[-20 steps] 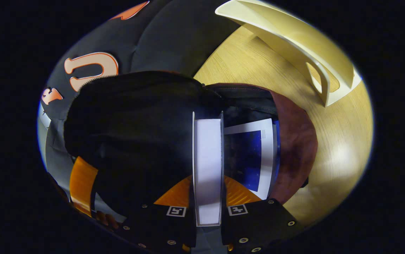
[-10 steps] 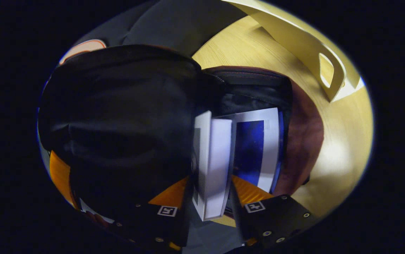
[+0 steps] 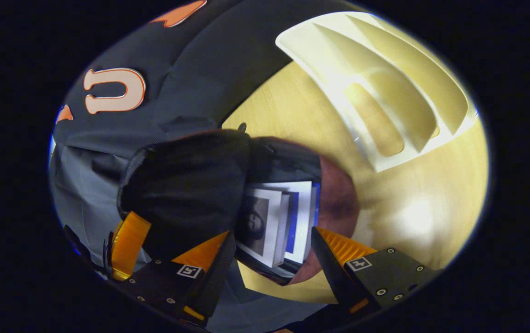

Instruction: Open the schoolbag, grab two books from the bookshelf and put them into the schoolbag.

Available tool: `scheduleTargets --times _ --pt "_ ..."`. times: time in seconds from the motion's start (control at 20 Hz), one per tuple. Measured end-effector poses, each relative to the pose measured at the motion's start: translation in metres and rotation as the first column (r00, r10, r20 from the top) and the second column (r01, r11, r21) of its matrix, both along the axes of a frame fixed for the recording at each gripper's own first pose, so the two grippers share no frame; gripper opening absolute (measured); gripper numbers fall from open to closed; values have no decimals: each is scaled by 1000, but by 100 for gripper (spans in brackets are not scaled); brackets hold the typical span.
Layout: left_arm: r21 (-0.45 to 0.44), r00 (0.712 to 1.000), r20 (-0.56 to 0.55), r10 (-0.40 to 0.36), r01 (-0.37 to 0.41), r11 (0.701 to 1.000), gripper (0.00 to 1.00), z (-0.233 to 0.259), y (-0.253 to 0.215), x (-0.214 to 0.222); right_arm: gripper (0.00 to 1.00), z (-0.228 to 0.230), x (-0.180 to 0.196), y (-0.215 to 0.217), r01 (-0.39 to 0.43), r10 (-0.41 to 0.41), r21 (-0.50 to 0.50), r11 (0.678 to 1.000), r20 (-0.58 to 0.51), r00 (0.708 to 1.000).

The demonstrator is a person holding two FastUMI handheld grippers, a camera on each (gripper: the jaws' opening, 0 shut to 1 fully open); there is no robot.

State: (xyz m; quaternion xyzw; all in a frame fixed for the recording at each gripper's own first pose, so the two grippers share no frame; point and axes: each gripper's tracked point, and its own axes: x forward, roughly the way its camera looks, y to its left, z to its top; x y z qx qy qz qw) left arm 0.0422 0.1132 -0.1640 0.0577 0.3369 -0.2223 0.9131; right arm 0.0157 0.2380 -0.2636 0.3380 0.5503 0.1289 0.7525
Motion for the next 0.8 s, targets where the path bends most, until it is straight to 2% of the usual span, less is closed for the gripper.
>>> scheduleTargets --times 0.15,0.3,0.35,0.45,0.5,0.65,0.8 --pt "20 1000 -16 -2 2 1000 5 -15 -10 -5 97 2 4 -34 35 -34 -45 998 26 999" --pt "29 999 -47 -26 27 999 10 -33 -31 -15 97 10 9 -60 55 -50 -78 995 70 996" --pt "38 998 -57 -32 34 999 22 -39 -35 -18 97 13 9 -69 52 -45 -93 994 84 995" --pt "43 996 -75 -40 43 998 28 -48 -48 -23 97 17 11 -85 62 -50 -115 991 107 993" --pt "40 996 -79 -41 44 998 35 -50 -54 -24 97 21 14 -92 68 -54 -123 990 118 992" --pt "34 995 -94 -28 32 999 67 -57 -67 -28 97 28 16 -112 73 -47 -160 984 161 986" --pt "-14 996 -87 -18 17 1000 100 -50 -90 -31 97 40 20 -132 71 -26 -201 977 219 975"
